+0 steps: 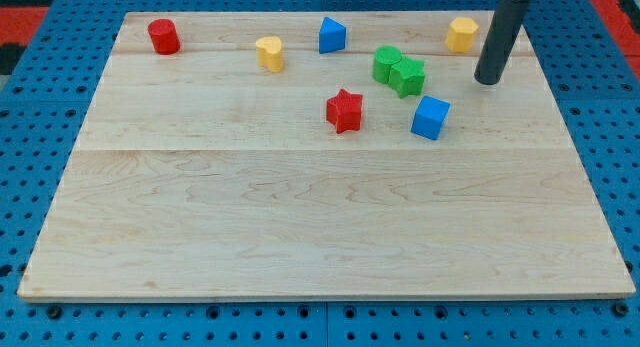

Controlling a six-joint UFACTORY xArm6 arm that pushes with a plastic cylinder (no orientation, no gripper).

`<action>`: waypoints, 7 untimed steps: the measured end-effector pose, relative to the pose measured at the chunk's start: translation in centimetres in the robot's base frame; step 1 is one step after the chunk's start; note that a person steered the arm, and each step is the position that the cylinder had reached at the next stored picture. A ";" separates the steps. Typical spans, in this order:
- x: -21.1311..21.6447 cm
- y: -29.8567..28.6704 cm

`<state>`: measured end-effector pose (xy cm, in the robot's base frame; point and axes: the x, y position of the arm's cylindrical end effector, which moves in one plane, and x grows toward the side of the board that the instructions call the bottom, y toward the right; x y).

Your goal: Push the red star towards the center left of the board

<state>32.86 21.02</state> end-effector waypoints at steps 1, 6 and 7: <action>0.6 -0.9; 4.0 -7.0; 4.3 -7.2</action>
<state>37.15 13.85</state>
